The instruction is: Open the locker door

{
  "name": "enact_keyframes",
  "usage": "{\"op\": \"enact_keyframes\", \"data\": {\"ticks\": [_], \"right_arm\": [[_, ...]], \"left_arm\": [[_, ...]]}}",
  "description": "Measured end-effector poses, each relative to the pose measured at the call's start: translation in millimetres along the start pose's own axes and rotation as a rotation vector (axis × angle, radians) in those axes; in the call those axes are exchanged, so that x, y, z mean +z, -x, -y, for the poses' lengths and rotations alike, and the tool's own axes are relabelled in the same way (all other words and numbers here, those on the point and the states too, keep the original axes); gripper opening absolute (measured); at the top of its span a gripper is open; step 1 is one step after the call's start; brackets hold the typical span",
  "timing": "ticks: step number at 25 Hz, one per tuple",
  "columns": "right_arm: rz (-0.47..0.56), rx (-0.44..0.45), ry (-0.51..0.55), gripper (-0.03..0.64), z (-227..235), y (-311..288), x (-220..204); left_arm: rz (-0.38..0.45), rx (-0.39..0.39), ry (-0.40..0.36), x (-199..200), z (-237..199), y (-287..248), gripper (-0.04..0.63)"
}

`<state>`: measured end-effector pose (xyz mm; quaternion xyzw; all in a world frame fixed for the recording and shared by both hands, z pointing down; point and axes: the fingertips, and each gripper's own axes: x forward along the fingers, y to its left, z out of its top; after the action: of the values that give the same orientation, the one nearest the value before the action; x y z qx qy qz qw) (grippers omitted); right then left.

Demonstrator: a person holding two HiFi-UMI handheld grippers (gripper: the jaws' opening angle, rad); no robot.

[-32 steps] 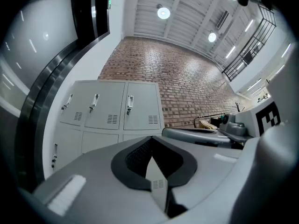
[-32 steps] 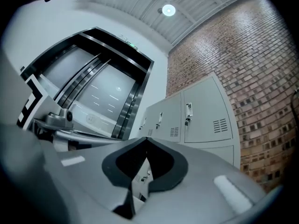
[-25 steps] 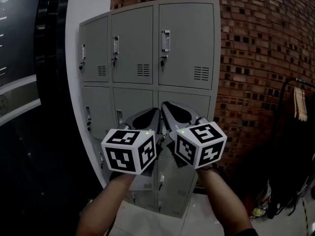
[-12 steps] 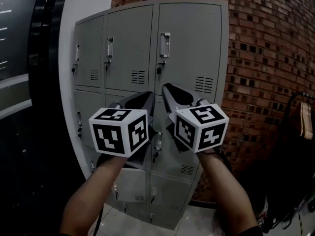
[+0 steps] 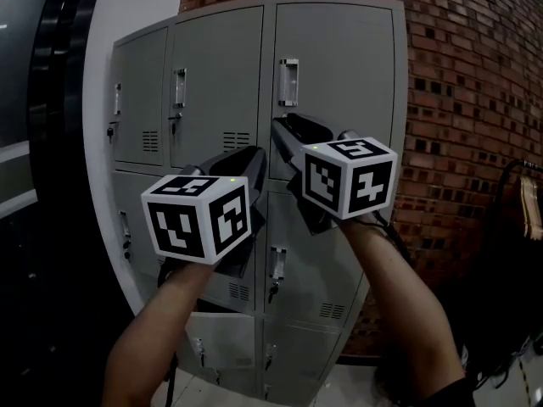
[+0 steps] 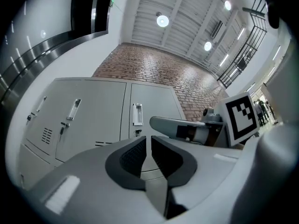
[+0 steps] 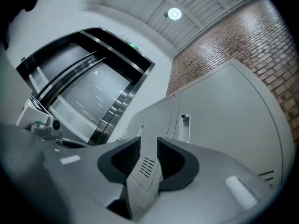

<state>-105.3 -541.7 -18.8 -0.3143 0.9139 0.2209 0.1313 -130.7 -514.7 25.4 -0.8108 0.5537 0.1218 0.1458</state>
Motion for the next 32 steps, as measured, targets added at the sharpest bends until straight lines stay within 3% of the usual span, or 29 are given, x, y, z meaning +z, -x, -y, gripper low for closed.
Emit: {"op": "enact_keyframes", "data": {"ticks": [6,13,21,29,32], "right_arm": [[-0.048,-0.100,0.095,0.103,38,-54,2],[-0.097,-0.198,0.121,0.110,67,-91,6],[-0.173,-0.282,0.079,0.129,89,-108,-6],[-0.152,-0.382,0.057,0.092,95,-108,-3],[-0.140,-0.380,0.011,0.089,94,-105,-1]], "left_arm": [[0.023,-0.086,0.002,0,-34,-23,0.003],[0.038,-0.158,-0.002,-5,-66,-32,0.003],[0.058,-0.260,0.000,-14,-69,-40,0.003],[0.052,-0.325,0.045,-21,-73,-42,0.003],[0.048,-0.340,0.046,-22,-77,-41,0.003]]}}
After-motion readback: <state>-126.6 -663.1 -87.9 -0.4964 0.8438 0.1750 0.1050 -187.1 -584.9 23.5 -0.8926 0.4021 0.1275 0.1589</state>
